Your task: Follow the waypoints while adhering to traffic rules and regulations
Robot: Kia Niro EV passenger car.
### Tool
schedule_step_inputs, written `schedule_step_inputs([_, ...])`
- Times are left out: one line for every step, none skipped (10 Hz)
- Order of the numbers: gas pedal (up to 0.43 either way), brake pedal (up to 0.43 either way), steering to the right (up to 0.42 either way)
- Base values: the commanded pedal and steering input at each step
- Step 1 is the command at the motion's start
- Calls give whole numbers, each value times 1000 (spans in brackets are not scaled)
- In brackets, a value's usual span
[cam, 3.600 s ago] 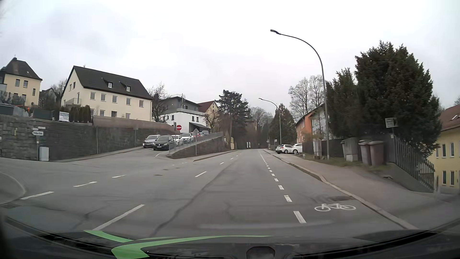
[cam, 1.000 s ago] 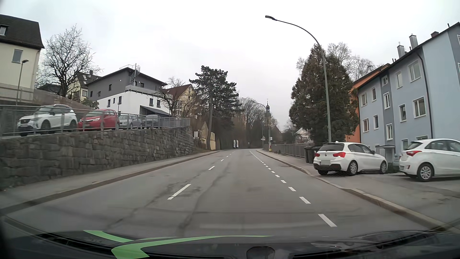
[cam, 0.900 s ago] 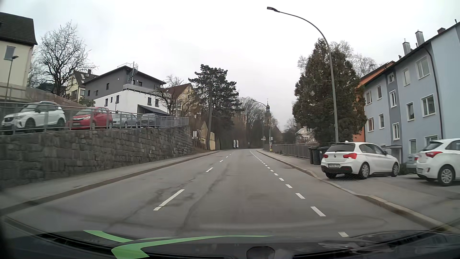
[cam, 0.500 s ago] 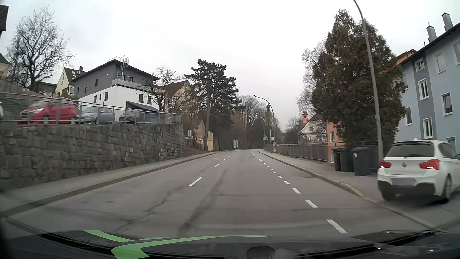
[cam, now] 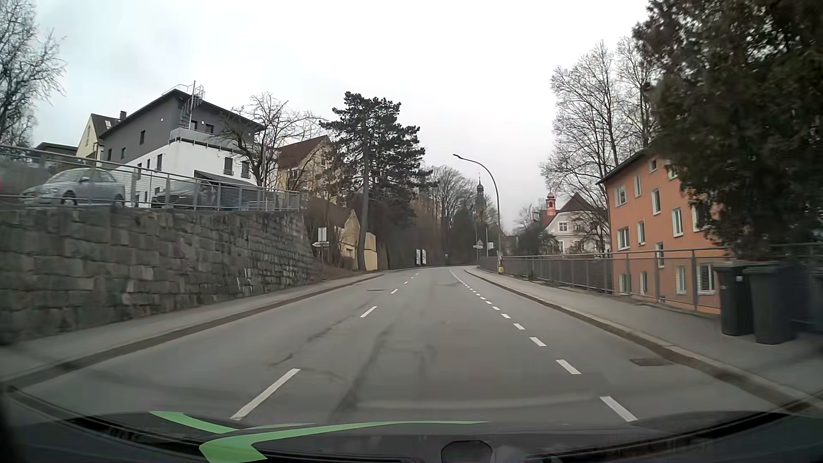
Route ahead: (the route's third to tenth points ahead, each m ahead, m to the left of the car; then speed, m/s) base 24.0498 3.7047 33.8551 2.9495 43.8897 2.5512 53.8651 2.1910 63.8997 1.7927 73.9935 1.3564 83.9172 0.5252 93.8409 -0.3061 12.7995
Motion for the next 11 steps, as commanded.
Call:
schedule_step_inputs([248, 0, 1])
schedule_step_inputs([248, 0, 1])
schedule_step_inputs([248, 0, 1])
schedule_step_inputs([248, 0, 1])
schedule_step_inputs([248, 0, 1])
schedule_step_inputs([248, 0, 1])
schedule_step_inputs([248, 0, 1])
schedule_step_inputs([248, 0, 1])
schedule_step_inputs([248, 0, 1])
schedule_step_inputs([248, 0, 1])
schedule_step_inputs([248, 0, 1])
